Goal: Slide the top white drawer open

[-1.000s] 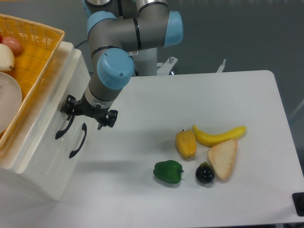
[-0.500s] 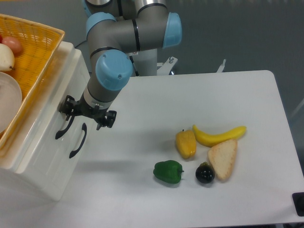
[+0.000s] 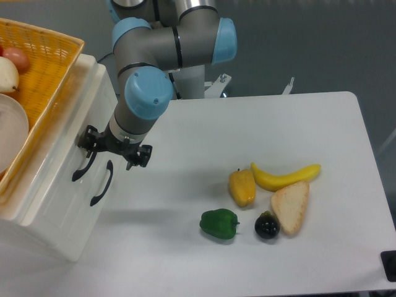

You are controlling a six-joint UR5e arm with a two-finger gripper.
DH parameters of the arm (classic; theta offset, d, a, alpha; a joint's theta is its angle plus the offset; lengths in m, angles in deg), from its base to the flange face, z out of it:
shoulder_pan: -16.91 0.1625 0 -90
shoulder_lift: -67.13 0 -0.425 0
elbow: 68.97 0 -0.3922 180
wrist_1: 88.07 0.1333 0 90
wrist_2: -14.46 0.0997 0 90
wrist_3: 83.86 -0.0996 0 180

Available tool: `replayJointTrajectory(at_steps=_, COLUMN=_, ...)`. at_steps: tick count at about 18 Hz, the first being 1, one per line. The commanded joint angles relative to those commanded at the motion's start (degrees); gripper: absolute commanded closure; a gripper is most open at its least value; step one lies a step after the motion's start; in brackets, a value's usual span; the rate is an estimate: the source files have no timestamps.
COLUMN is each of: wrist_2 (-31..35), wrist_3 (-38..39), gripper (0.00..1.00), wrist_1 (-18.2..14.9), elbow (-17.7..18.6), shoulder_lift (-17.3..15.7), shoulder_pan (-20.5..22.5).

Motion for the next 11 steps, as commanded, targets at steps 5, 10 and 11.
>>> replayJointTrajectory(at_steps=5, wrist_2=0.26, wrist_3=-0.09, gripper=0.0, wrist_1=0.26, elbow=0.0, shoulder_lift=0.09, shoulder_pan=0.0)
replayJointTrajectory(at_steps=10, wrist_2=0.61, wrist_3=-0.18, gripper=0.0, wrist_1=0.7, elbow=-0.09, shoulder_lift=0.26, shoulder_pan=0.0)
replayJointTrajectory(at_steps=11, wrist_2=0.62, wrist_3=-0.18, gripper=0.0, wrist_1=0.7, elbow=-0.09, shoulder_lift=0.26, shoulder_pan=0.0)
